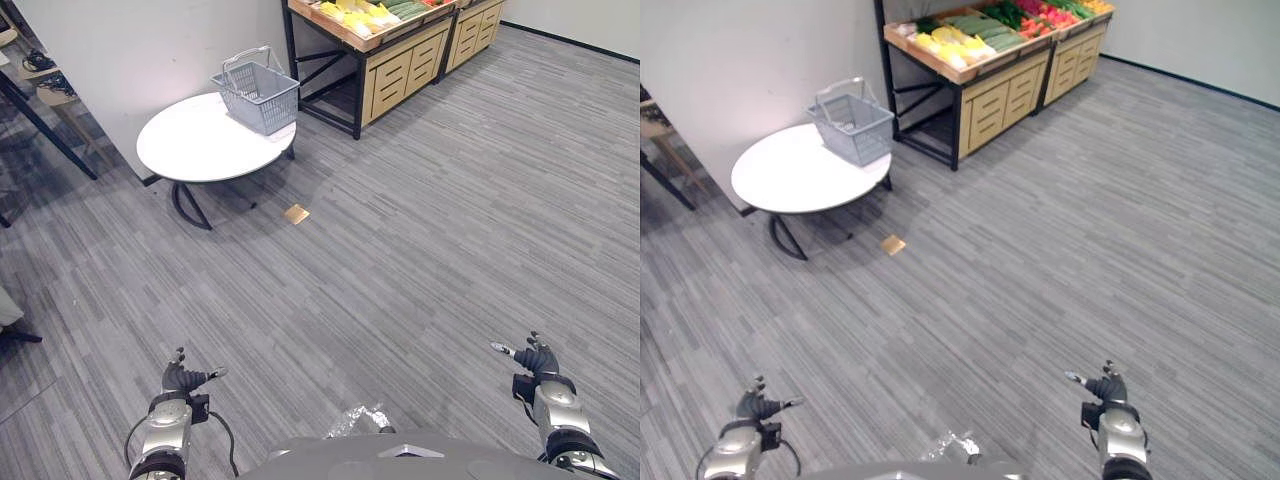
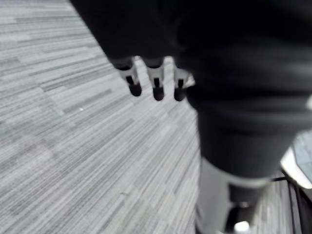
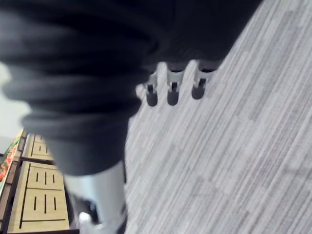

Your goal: Pick vegetable in the basket

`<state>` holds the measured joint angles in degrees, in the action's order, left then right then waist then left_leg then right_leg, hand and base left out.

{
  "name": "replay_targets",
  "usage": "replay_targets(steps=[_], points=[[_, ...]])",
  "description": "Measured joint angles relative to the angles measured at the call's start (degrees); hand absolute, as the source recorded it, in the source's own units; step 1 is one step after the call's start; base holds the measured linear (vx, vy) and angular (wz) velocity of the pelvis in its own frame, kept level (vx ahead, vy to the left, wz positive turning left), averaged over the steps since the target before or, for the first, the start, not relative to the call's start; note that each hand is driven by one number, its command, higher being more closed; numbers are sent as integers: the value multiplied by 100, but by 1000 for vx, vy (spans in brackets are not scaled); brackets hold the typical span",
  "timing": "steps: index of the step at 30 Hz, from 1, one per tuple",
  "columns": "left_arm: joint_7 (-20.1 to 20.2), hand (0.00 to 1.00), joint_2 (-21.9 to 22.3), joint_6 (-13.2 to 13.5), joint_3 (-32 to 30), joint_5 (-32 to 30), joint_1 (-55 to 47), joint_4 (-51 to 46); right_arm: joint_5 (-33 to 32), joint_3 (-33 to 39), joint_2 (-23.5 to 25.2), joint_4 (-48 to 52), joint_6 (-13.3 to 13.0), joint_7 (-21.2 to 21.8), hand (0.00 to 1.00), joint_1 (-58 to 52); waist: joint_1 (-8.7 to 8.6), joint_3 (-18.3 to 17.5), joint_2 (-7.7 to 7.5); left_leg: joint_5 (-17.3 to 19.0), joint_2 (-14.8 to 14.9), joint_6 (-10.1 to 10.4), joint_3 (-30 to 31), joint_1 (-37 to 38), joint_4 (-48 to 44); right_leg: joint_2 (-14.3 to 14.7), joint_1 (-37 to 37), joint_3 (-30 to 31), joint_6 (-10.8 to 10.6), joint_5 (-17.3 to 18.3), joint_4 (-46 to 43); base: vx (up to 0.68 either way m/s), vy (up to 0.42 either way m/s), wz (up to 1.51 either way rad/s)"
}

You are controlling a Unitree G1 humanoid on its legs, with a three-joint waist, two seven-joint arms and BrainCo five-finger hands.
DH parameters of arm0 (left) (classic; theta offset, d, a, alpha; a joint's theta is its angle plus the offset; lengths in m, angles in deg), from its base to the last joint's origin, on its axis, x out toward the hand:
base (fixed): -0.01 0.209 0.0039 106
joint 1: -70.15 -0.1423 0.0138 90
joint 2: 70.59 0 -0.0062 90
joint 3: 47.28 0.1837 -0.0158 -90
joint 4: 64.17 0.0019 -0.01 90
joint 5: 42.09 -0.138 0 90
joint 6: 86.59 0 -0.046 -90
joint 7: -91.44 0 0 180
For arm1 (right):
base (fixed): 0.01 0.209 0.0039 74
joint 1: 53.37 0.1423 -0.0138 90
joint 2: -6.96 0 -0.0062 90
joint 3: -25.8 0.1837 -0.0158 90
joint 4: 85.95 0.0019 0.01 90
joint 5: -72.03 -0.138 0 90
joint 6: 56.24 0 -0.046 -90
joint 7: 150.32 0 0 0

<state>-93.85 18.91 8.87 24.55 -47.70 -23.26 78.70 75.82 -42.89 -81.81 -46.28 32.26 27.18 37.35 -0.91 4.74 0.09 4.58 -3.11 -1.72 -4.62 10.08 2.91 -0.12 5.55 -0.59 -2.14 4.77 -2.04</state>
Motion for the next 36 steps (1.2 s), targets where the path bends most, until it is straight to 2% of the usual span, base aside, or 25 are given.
replay_targets(steps=[4,11,13,17,19,20,22,23,24,25,26,27,28,31,33,34,35,36], points=[[1,0,43,-7,0,-4,-39,25,210,27,10,-230,5,0,0,0,-5,-1,8,2,1,3,-51,91,20,6,48,17,-1,-1,15,10,-3,-5],[3,0,64,-19,0,-1,-39,85,208,61,11,-332,59,6,0,-1,-59,-4,10,-4,-2,-5,-45,90,86,7,54,10,-2,0,28,-4,-2,0],[2,0,110,-25,0,0,-39,88,207,62,11,-332,61,5,0,9,-88,-1,15,-13,-4,-6,-49,37,91,9,-99,21,18,82,-163,2,-6,-3],[0,0,240,-32,3,86,-42,261,205,62,18,-425,103,6,0,188,-123,41,46,-16,-43,1,-151,-16,83,-8,-625,138,96,480,-1083,17,-19,-14],[0,0,241,-36,0,246,-42,297,206,60,28,-474,115,11,0,194,-127,36,33,18,-41,54,-208,-8,81,-7,-692,144,89,597,-1201,44,-33,-11],[4,0,243,-36,-20,282,-41,295,206,58,28,-510,117,20,0,196,-122,35,33,147,-14,176,-246,-37,-66,5,-677,141,125,639,-1205,62,-51,-11],[4,0,260,-36,-128,296,-67,288,205,27,23,-559,117,31,0,182,-118,78,55,675,111,336,-335,-401,-1054,24,-598,140,214,802,-1206,41,-74,-5],[12,0,261,-36,-132,364,-75,285,203,7,23,-586,126,47,0,165,-127,192,55,925,265,547,-511,-817,-2210,44,-477,141,279,887,-1196,3,-92,3],[15,0,274,-36,-130,402,-81,267,203,-10,17,-586,138,61,0,135,-129,222,42,908,360,584,-582,-1118,-2938,45,-428,140,311,914,-1201,23,-104,-2],[14,0,325,-38,-129,466,-91,220,199,-48,-25,-586,164,64,0,97,-126,289,40,676,550,767,-596,-1733,-4215,50,-333,154,363,964,-1220,76,-75,-15],[9,0,376,-38,-125,499,-90,177,194,-129,-73,-585,180,62,0,96,-97,356,75,682,775,757,-653,-2148,-5129,42,-220,199,379,1035,-1243,114,-49,-22],[5,0,390,-38,-124,500,-91,178,193,-164,-80,-583,182,59,0,97,-77,374,76,705,911,733,-730,-2291,-5352,25,-178,236,383,1076,-1256,220,9,-32],[-1,0,464,-37,-116,499,-66,148,192,-168,-108,-580,192,58,0,101,30,427,75,780,1099,724,-882,-2526,-5272,-86,-62,384,344,1178,-1256,207,32,-30],[2,0,553,-34,-102,499,-59,43,192,-161,-142,-580,199,56,0,136,95,453,98,768,1069,708,-971,-2681,-4214,-249,69,469,273,1263,-1141,289,127,-16],[2,0,562,-25,-95,498,-41,11,195,-162,-166,-578,195,55,0,212,147,461,138,161,845,663,-1090,-2699,-2104,-413,221,474,162,1321,-789,375,230,-6],[3,0,566,-23,-89,495,-34,11,195,-163,-183,-578,193,54,0,229,160,466,187,-104,828,708,-1097,-2689,-1537,-408,296,475,146,1328,-651,428,293,-12],[2,0,564,-21,-89,492,-29,15,197,-188,-211,-579,186,42,0,290,213,502,295,-568,898,640,-1131,-2698,-878,-376,441,509,23,1380,-438,467,325,-22],[-1,0,526,-22,-91,490,-62,25,197,-270,-144,-587,182,18,0,385,314,542,249,-956,871,388,-1356,-2715,-1126,-520,544,580,1,1457,-348,460,326,-29]])
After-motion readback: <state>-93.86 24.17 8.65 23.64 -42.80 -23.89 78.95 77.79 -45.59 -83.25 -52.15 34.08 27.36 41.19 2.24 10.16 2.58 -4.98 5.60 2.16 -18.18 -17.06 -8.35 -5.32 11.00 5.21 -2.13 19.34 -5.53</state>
